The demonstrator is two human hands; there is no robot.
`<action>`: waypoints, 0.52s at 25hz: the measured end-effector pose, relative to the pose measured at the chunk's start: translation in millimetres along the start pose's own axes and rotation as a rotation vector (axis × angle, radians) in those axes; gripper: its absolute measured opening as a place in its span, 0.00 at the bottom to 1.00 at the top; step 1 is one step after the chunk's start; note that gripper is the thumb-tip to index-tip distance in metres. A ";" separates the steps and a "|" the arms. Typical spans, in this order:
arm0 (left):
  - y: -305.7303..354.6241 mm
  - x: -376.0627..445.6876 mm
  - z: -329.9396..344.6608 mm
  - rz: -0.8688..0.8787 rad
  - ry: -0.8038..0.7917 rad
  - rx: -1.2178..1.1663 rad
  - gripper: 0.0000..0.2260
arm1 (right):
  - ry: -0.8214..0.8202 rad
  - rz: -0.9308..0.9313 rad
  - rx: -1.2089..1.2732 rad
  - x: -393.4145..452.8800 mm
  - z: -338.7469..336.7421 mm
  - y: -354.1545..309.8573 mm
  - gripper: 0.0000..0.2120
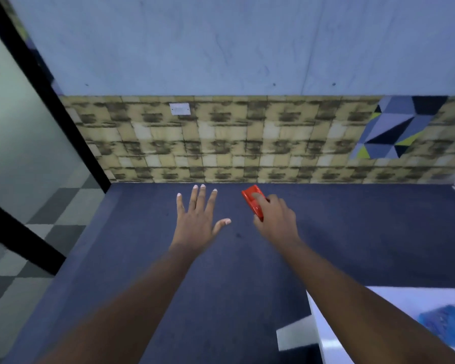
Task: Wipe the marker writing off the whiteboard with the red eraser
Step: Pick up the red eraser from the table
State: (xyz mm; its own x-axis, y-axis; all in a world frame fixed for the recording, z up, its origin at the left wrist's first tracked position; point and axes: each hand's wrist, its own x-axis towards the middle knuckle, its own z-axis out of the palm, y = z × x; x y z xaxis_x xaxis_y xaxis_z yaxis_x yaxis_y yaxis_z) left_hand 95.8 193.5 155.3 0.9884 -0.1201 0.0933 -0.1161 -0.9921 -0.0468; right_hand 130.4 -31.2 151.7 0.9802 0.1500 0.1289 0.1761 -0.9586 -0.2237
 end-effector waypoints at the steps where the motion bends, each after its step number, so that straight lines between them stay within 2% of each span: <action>1: -18.6 3.4 -4.8 -0.037 0.012 -0.014 0.47 | 0.032 -0.040 -0.002 13.5 -6.5 -18.6 0.28; 4: -92.2 10.4 -20.7 -0.135 0.056 -0.075 0.46 | 0.108 -0.206 -0.052 56.5 -23.3 -87.7 0.29; 10: -290.3 34.6 -71.3 -0.302 0.270 -0.064 0.43 | 0.297 -0.442 -0.134 153.5 -63.6 -263.7 0.30; 13: -374.0 42.4 -112.0 -0.392 0.283 0.005 0.44 | 0.397 -0.518 -0.125 194.7 -82.9 -343.0 0.29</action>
State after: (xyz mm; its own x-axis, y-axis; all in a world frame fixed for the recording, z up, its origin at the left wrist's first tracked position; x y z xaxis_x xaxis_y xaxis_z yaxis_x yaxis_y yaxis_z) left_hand 170.1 555.5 288.2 0.8918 0.2576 0.3719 0.2612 -0.9644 0.0416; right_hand 253.5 306.7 333.6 0.6596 0.5214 0.5414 0.5807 -0.8108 0.0733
